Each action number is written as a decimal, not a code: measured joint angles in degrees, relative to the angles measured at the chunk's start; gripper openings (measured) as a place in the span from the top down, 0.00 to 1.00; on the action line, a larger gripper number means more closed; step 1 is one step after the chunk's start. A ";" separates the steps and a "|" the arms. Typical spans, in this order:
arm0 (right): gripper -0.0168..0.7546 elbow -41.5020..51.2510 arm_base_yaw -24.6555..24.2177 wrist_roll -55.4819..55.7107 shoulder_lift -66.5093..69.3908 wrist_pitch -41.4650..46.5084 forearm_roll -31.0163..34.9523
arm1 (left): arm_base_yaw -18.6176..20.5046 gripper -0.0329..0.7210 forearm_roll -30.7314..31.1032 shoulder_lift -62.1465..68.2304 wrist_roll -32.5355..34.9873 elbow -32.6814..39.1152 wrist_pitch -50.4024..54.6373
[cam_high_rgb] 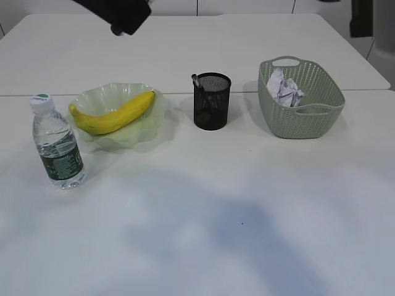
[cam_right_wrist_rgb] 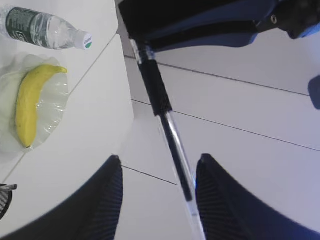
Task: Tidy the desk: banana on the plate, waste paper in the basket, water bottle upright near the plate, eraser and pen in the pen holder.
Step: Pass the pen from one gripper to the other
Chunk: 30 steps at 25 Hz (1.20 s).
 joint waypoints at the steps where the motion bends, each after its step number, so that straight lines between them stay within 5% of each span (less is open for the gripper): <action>1: 0.52 0.29 0.00 -1.52 0.00 -0.43 1.81 | 0.00 0.83 -0.10 0.00 0.02 0.00 0.00; 8: 0.52 1.20 0.00 -10.68 0.00 -1.89 10.35 | 0.00 0.83 -2.86 0.00 0.52 0.00 0.00; 18: 0.68 1.20 0.00 -12.03 0.85 -1.89 11.06 | 0.00 0.83 -2.94 0.00 0.52 0.00 0.00; 30: 0.70 1.20 0.00 -13.30 1.22 2.72 11.17 | 0.00 0.83 -2.94 0.00 0.73 0.00 0.00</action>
